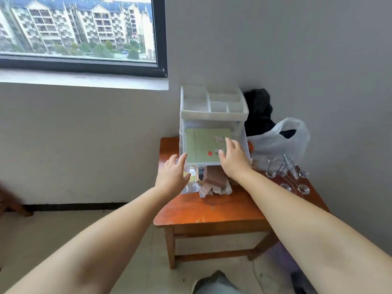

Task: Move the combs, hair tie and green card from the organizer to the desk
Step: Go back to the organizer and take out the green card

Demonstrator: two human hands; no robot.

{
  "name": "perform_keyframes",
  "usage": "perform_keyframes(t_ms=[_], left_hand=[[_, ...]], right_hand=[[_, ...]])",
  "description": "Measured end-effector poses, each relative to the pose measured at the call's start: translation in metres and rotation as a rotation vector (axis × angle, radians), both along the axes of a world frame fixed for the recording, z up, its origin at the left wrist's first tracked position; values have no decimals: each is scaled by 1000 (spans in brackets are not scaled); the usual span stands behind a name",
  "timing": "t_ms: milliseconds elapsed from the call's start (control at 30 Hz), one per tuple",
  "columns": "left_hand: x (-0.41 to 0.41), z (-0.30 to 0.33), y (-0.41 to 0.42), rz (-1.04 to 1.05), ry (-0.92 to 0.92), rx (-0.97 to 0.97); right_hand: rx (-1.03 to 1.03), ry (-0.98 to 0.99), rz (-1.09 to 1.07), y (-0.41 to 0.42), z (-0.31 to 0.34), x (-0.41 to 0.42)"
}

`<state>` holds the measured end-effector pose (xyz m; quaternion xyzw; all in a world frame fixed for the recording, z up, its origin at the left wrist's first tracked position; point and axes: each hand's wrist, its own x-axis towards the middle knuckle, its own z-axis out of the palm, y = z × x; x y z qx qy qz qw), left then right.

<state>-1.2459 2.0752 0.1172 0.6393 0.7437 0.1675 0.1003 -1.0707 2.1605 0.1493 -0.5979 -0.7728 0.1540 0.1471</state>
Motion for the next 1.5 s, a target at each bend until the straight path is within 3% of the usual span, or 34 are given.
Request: perform_keyframes(t_ms=[167,333,467,600,667,800,867,933,1067,1133,1300,1500], left_hand=[[-3,-10,41,111,-117,68],[-11,-25,44,115,-127,132],[-17,-23,45,65,-118,141],[-18,-15,46,36,-168,138],[-20,-12,46,23,-166,127],[-22,-7,44,8,-176,168],[-23,-3,46,12,-189,213],[-24,4,52,19,-201,251],[-27,19,73,79,-283,288],[-30,24,88,130,-332,281],[-31,27,139,307,-458,222],[-40,28,160,380,-313,218]], right_hand=[[-339,159,-365,63,-4,-23],[-376,275,-472,86,-13,-21],[-425,751,-343,82,-1,-14],[-238,812,-200,68,33,1],[-223,951,-142,61,51,18],[-529,1157,54,42,73,71],[-738,985,189,34,75,88],[-814,661,296,28,69,88],[-603,162,405,45,52,66],[-503,103,431,64,51,58],[-485,44,475,118,51,43],[-503,95,470,135,46,31]])
